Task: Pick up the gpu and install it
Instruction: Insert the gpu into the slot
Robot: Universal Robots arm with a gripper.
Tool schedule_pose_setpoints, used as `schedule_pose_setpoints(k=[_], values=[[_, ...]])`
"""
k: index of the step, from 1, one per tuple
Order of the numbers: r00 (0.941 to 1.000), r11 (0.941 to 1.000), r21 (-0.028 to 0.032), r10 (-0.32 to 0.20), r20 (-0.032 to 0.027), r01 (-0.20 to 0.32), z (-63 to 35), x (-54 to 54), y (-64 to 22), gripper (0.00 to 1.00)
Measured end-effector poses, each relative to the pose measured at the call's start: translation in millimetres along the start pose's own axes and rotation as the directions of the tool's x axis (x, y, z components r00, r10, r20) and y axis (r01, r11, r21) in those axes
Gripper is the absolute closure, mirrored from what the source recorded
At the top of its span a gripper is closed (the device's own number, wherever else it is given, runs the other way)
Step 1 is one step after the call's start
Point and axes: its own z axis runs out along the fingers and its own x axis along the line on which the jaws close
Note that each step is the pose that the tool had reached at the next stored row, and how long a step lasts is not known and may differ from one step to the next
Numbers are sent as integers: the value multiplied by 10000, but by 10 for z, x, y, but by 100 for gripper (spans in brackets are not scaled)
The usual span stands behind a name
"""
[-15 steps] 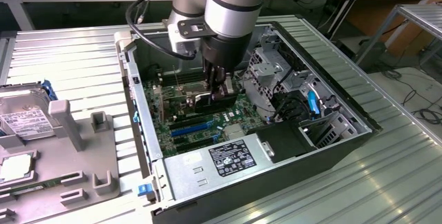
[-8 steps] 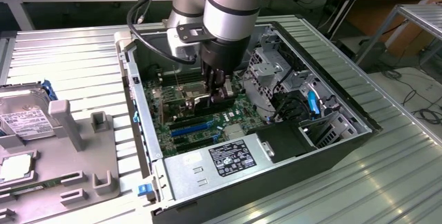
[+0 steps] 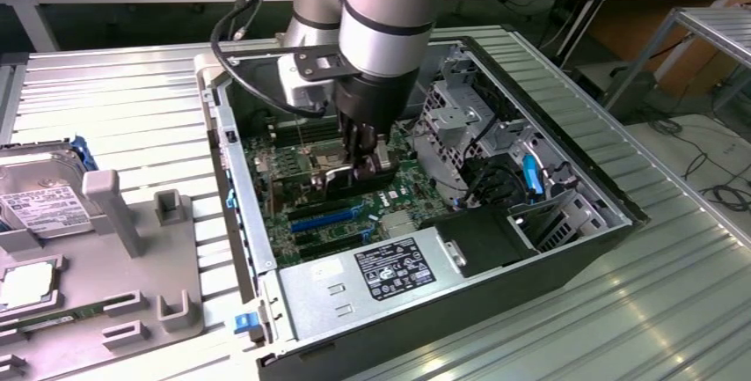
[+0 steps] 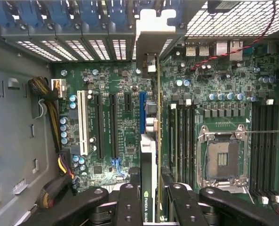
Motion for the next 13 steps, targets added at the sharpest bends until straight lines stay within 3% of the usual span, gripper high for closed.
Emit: schedule_pose_setpoints(k=[13], values=[[10000,10000,9,-1,-6,1,159,12,64,73]])
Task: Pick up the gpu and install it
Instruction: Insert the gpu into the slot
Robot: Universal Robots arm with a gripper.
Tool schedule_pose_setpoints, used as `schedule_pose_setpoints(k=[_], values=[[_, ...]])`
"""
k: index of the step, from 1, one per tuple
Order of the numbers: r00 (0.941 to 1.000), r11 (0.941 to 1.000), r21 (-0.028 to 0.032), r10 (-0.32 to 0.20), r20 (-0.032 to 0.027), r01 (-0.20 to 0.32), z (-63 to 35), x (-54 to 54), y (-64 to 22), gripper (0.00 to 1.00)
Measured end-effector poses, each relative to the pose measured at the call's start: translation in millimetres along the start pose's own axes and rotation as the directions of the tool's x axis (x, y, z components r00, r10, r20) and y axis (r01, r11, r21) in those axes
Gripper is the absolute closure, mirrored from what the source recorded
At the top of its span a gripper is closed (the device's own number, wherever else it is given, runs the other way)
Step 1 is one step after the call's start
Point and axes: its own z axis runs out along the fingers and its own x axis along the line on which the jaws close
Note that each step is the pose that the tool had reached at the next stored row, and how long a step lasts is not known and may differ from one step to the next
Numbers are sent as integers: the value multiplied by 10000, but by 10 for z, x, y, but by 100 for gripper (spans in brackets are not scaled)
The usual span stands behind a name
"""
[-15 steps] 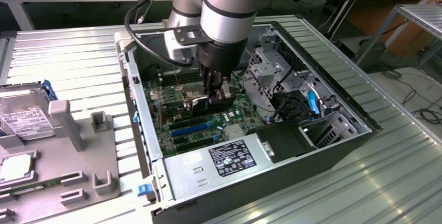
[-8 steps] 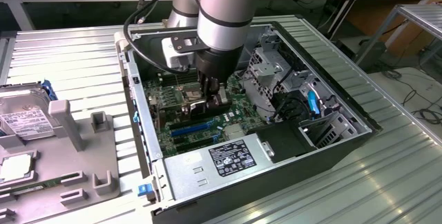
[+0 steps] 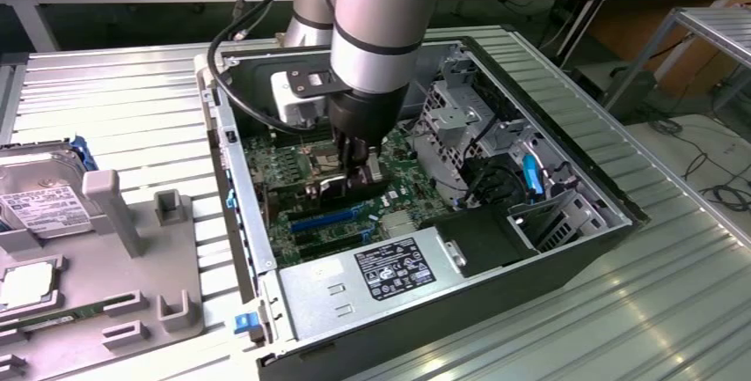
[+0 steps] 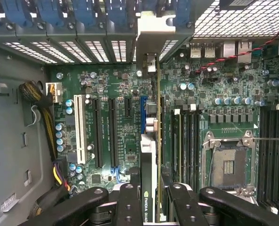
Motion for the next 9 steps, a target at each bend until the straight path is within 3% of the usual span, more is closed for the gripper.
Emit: schedule_pose_setpoints(k=[5,9], values=[[10000,10000,-15,0,-58,0,22,3,5,73],[10000,10000,-14,1,-58,-1,27,15,18,73]])
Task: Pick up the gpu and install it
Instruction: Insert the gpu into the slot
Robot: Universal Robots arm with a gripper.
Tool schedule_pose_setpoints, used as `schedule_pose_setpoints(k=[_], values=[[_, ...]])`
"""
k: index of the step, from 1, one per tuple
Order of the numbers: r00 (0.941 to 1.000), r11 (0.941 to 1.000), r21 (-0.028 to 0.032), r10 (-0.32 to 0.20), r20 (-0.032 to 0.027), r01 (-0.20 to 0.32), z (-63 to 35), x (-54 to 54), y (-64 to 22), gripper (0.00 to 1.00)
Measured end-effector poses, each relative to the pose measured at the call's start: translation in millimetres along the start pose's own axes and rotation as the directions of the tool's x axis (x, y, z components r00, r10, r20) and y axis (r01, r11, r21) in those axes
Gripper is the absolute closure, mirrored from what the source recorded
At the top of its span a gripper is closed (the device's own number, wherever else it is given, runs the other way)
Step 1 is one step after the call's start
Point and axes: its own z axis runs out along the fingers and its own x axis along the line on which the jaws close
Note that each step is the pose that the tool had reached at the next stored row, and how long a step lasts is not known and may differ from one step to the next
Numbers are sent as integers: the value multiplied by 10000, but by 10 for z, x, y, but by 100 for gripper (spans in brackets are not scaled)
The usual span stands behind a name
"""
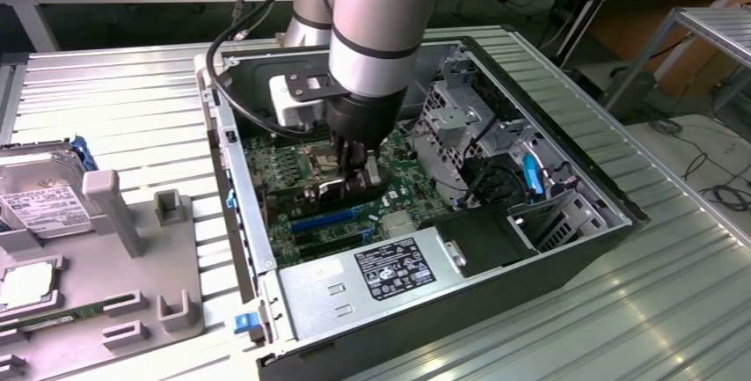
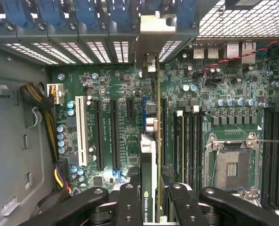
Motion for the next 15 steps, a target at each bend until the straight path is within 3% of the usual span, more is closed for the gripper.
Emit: schedule_pose_setpoints(k=[11,13,15], values=[[10000,10000,0,48,-1,-48,3,19,52,73],[9996,9996,13,268,-37,-268,3,19,52,73],[9994,9995,20,317,-122,-317,3,19,52,73]])
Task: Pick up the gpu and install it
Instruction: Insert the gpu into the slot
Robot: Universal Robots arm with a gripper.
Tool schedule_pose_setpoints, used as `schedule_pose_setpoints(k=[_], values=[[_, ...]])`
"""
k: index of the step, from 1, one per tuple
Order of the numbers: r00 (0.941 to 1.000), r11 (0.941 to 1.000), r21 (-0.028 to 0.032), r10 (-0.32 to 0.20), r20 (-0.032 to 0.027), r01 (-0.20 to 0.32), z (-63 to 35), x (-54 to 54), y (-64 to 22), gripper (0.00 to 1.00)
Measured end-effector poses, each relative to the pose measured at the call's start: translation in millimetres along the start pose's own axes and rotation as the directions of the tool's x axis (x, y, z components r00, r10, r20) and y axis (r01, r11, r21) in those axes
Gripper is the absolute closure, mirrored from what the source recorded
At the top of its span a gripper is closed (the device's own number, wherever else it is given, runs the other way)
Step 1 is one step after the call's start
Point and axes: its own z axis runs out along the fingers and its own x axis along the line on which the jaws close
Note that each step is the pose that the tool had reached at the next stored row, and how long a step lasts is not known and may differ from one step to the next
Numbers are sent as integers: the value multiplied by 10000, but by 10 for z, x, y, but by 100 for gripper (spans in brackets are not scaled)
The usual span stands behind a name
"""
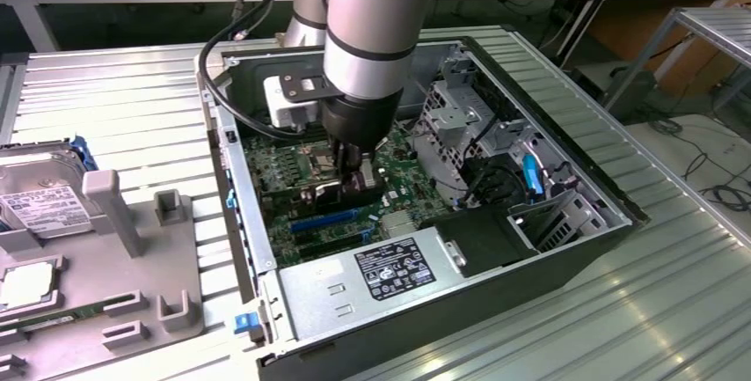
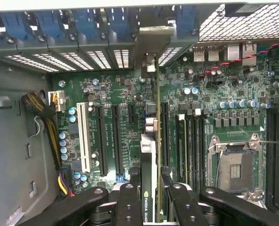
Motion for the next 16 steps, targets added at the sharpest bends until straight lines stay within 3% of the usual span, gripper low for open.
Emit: schedule_pose_setpoints(k=[3,7,13,16], values=[[10000,10000,0,1,-8,-1,-1,4,0,73],[10000,10000,5,-3,-85,3,0,10,-1,73],[9999,10000,6,-2,-101,2,2,11,18,73],[9999,10000,-52,12,-103,-12,2,11,15,73]])
